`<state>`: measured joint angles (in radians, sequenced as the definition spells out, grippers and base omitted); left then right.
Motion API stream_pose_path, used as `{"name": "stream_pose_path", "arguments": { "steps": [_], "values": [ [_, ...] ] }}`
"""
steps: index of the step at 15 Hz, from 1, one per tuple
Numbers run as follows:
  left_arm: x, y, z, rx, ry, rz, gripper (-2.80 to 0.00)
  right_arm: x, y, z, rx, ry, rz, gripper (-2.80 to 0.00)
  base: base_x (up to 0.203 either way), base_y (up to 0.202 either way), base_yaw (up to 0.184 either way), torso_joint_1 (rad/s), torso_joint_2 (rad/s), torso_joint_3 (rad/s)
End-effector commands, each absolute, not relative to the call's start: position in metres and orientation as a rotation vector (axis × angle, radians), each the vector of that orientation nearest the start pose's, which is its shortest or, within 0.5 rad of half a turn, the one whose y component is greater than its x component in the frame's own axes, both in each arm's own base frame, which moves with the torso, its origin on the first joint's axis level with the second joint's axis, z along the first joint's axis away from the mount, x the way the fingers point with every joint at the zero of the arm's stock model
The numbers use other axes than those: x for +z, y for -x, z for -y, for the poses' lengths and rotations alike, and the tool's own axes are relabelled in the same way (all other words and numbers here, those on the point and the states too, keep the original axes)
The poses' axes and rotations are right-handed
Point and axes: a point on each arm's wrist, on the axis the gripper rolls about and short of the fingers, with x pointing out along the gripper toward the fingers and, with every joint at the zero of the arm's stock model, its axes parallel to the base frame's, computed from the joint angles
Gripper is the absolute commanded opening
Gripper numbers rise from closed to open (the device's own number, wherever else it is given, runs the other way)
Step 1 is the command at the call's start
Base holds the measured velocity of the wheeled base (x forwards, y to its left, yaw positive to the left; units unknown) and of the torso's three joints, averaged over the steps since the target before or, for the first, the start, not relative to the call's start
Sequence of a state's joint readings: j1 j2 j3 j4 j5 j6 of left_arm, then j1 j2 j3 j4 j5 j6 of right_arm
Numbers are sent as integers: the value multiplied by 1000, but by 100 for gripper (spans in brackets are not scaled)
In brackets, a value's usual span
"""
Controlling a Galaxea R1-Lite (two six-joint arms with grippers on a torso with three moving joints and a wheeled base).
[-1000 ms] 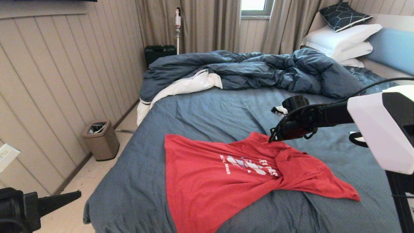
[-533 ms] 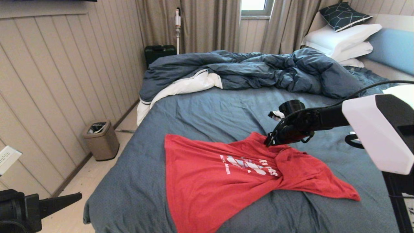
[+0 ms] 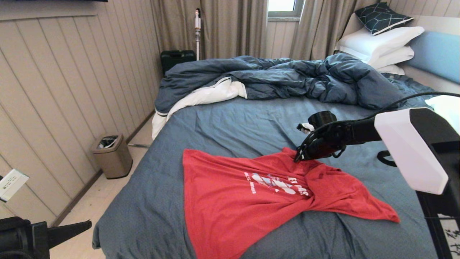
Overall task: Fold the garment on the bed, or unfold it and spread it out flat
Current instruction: Unford the red T-shirt
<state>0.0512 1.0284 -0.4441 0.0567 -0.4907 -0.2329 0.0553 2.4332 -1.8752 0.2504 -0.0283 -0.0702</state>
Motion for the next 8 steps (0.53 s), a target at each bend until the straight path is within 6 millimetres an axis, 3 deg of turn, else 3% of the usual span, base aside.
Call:
{"name": "stream_pose_path", "arguments": {
  "steps": [1,5,8],
  "values": [
    [162,-103,3,-263,361,-636,-280,98,-489,-25,50,99,-783,-280,0,0,0,0,0,0],
    [154,-83,0,-94,298,-551,-280,113,-495,-22,27,98,-725,-280,0,0,0,0,0,0],
    [151,-79,1,-96,292,-532,-280,114,-499,1,-76,111,-686,-280,0,0,0,0,0,0]
  ]
}}
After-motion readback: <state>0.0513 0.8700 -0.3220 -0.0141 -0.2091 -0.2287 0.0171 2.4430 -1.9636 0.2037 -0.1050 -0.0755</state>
